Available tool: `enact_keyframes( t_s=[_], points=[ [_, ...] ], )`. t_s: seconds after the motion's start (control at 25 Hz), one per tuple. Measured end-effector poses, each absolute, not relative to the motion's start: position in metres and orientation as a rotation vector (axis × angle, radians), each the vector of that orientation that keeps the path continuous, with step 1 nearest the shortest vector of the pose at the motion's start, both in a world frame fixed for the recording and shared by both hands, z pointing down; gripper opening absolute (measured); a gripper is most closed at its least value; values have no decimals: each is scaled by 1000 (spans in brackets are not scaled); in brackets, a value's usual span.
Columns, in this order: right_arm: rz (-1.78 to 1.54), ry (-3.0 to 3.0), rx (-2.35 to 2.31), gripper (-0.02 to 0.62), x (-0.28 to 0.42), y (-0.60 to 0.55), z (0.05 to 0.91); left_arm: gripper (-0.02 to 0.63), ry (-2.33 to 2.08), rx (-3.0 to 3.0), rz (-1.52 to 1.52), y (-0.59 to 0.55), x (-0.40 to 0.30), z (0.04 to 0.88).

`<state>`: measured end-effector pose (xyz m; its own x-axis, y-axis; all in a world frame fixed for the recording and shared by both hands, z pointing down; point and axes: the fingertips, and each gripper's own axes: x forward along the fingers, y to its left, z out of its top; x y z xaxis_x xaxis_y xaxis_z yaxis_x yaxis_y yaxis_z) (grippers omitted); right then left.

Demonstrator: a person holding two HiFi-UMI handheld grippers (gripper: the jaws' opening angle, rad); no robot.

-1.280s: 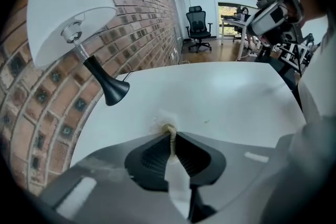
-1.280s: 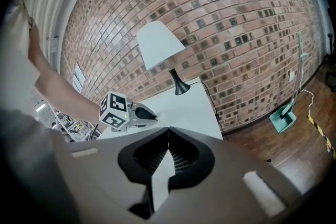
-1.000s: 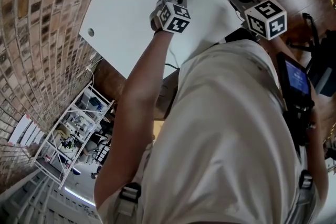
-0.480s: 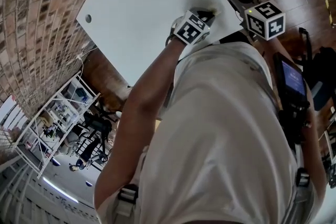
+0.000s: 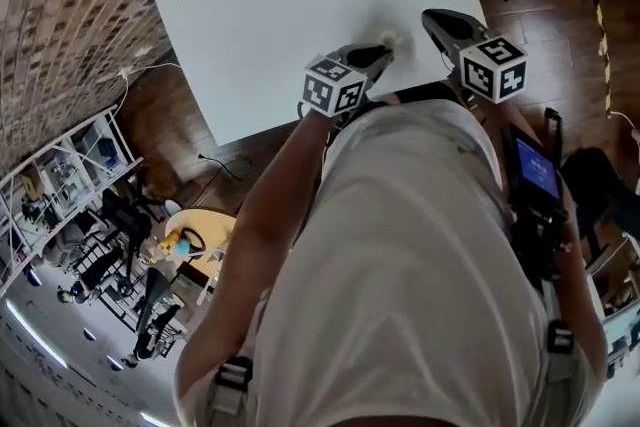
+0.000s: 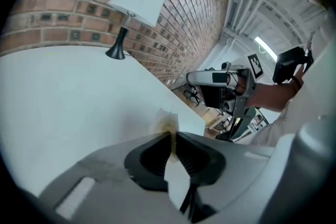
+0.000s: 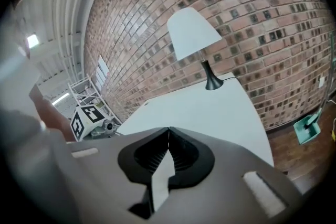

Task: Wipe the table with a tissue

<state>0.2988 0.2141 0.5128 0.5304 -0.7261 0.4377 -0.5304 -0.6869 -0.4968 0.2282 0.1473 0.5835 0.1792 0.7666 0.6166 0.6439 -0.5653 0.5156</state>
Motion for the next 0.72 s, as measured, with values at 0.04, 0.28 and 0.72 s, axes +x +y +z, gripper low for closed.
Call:
enact_keyframes(
  t_s=[0.04, 0.28, 0.72],
  points=[
    [-919, 1072, -2449, 8, 294, 202, 511, 41, 1335, 2322, 1303, 133, 224, 581],
    [-875, 1230, -2390, 9, 262, 114, 488, 41, 1028, 2559, 1082, 15, 204, 542],
    [-837, 1520, -2442, 9, 154, 26, 448, 41, 595, 2682, 764, -108, 117, 511]
  ],
)
